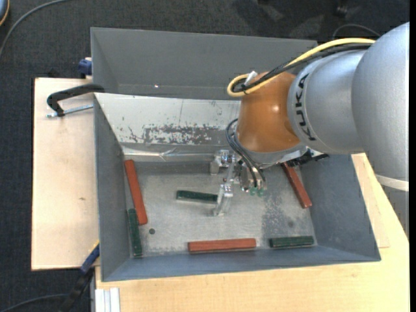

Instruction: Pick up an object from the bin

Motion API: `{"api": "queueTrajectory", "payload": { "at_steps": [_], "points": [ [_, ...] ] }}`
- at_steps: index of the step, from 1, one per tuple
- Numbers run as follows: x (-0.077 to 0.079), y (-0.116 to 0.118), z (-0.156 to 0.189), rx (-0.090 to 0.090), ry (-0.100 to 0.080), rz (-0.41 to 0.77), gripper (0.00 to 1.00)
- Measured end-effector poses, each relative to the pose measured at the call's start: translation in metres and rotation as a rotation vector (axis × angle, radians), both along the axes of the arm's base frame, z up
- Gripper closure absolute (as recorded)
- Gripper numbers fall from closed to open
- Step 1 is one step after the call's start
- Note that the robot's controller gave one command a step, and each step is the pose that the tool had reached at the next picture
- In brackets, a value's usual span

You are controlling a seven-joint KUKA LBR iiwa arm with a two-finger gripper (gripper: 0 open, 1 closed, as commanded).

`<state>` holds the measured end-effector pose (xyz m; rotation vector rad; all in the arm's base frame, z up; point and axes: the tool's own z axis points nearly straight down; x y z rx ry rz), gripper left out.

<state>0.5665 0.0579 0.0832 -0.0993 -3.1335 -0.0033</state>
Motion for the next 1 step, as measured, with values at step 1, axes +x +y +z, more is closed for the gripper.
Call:
{"api": "queueTrajectory", "payload": {
  "at_steps": [1],
  "points": [
    [0.0018, -0.0017, 0.0047, -0.001, -0.007, -0.002, 1.00]
  ]
}}
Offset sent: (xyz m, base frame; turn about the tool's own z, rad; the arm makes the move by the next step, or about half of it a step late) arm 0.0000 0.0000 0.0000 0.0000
